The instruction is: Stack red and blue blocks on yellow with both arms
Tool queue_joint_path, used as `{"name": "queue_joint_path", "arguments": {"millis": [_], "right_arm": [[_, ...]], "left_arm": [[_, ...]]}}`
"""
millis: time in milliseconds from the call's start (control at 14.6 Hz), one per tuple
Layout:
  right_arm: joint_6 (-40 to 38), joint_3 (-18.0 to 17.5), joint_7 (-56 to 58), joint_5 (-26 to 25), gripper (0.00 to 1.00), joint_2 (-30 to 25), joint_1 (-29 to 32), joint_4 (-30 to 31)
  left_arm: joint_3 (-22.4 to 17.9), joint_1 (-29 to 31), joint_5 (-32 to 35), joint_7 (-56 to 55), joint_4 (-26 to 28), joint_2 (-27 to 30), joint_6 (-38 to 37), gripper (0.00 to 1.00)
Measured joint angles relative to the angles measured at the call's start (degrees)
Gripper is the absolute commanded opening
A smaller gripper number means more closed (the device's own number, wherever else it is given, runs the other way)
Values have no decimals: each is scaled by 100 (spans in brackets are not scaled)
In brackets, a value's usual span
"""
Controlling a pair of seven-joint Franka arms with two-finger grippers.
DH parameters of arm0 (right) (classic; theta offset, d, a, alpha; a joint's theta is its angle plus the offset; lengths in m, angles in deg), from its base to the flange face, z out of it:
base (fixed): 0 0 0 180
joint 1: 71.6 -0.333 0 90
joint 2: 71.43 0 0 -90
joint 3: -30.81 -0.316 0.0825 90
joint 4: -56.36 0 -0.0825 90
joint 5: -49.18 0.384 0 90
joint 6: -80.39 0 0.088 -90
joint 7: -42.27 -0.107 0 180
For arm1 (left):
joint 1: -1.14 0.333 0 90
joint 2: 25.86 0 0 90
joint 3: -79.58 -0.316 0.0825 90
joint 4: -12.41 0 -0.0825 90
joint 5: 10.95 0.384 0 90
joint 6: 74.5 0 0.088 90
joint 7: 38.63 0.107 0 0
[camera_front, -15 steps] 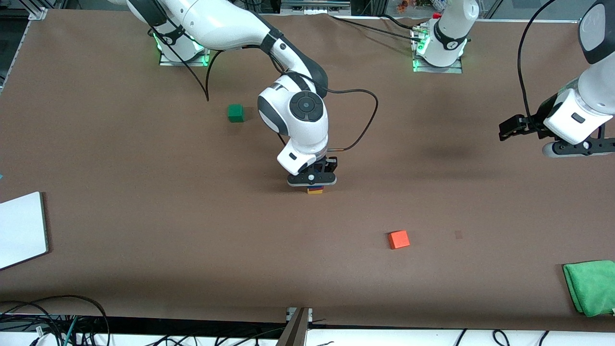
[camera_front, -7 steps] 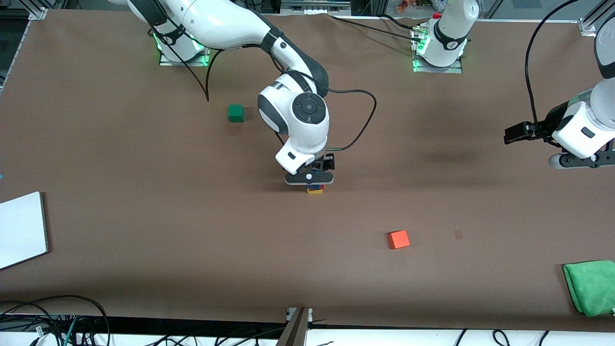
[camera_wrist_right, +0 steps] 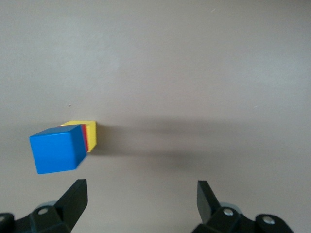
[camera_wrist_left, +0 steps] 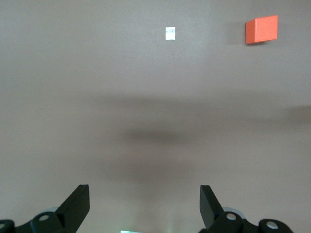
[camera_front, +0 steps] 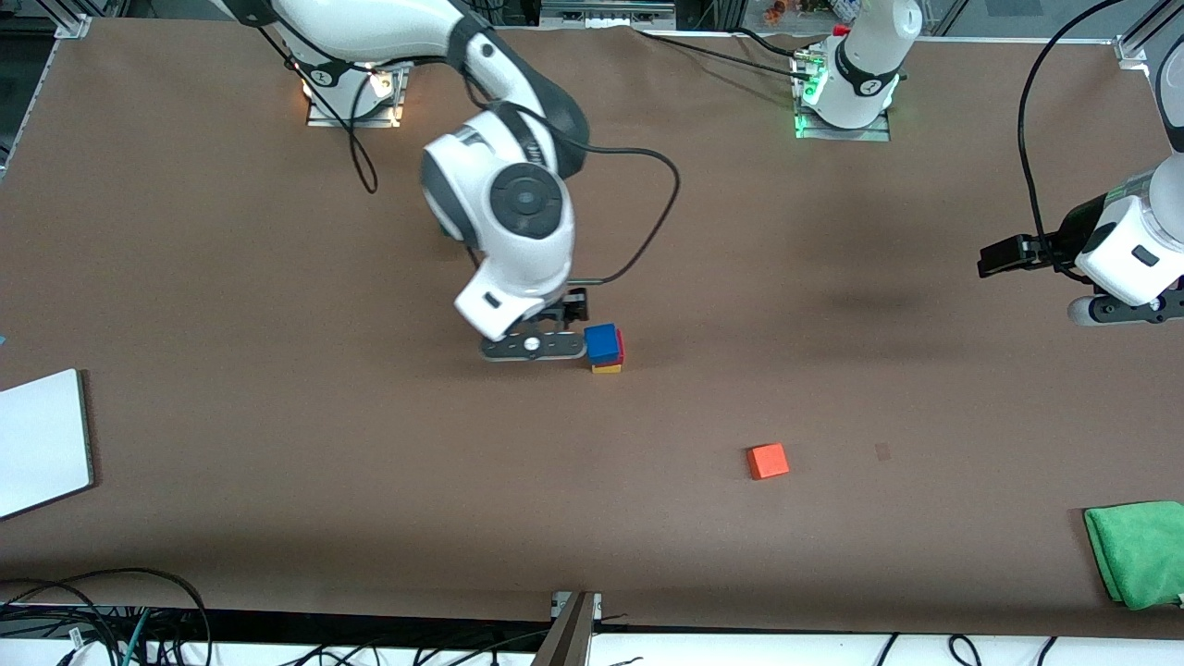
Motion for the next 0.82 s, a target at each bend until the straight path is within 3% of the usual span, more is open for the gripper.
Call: {"name": "queue_joint_path", "arguments": {"millis": [206, 824], "right_arm": [[-464, 10, 801, 260, 100, -352, 613, -2], [-1994, 74, 2843, 287, 100, -1034, 2478, 0]], "left_arm": [[0, 6, -1, 0, 0, 0, -2, 100], [1, 10, -1, 150, 0, -8, -19, 100]]}}
